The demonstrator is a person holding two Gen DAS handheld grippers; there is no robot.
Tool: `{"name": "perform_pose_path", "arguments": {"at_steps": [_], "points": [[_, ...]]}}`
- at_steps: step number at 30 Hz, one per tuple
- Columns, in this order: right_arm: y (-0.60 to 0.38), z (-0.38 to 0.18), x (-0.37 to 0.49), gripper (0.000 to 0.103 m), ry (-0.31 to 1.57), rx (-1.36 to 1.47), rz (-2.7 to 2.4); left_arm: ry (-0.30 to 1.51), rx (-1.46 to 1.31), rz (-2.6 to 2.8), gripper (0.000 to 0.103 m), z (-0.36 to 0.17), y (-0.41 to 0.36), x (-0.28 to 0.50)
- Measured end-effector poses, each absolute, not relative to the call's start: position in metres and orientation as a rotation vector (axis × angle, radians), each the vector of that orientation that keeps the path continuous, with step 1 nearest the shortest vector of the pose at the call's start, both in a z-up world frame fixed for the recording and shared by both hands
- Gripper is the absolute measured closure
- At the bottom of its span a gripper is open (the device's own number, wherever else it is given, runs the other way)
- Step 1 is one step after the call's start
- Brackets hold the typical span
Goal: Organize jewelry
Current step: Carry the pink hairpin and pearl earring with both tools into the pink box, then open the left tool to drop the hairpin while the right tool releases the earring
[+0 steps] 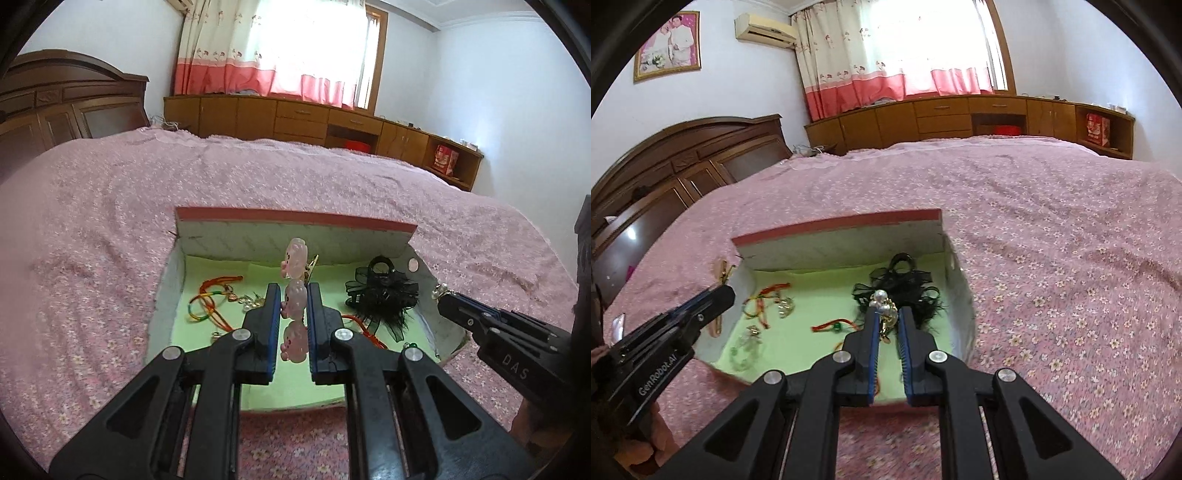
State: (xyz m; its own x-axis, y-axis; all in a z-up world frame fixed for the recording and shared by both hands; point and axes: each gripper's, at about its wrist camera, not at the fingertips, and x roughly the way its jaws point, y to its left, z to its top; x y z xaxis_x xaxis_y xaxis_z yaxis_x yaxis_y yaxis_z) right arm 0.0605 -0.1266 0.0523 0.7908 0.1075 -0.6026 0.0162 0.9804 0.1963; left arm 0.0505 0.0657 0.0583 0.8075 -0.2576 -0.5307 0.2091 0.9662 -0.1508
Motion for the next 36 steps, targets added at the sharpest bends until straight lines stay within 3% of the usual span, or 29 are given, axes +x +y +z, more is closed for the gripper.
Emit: {"name": "perform_pose_path", "arguments": {"at_steps": [11, 23, 27, 31, 36], "points": [[-0.136, 0.023, 0.093, 0.091, 0.785, 0.161, 0.022, 0.781, -0.096, -0.238, 0.098, 0.027, 0.061, 0.083], [-0.131, 0.016, 0.104, 0.090, 0.829, 0.108, 0.030, 0.853, -0.074, -0.233, 0.096, 0.015, 0.053, 0.091], [-0.130, 0.019, 0.102, 0.085, 0.827, 0.134, 0.059, 0.856, -0.060, -0.231, 0.092, 0.018, 0.051, 0.091], [-0.130, 0.027, 0.096, 0.073, 0.812, 0.147, 0.088, 0.829, -0.069, -0.236, 0.083, 0.030, 0.051, 0.085], [-0.129, 0.040, 0.087, 0.073, 0.805, 0.164, 0.107, 0.813, -0.082, -0.218, 0.081, 0.041, 0.058, 0.077]]}}
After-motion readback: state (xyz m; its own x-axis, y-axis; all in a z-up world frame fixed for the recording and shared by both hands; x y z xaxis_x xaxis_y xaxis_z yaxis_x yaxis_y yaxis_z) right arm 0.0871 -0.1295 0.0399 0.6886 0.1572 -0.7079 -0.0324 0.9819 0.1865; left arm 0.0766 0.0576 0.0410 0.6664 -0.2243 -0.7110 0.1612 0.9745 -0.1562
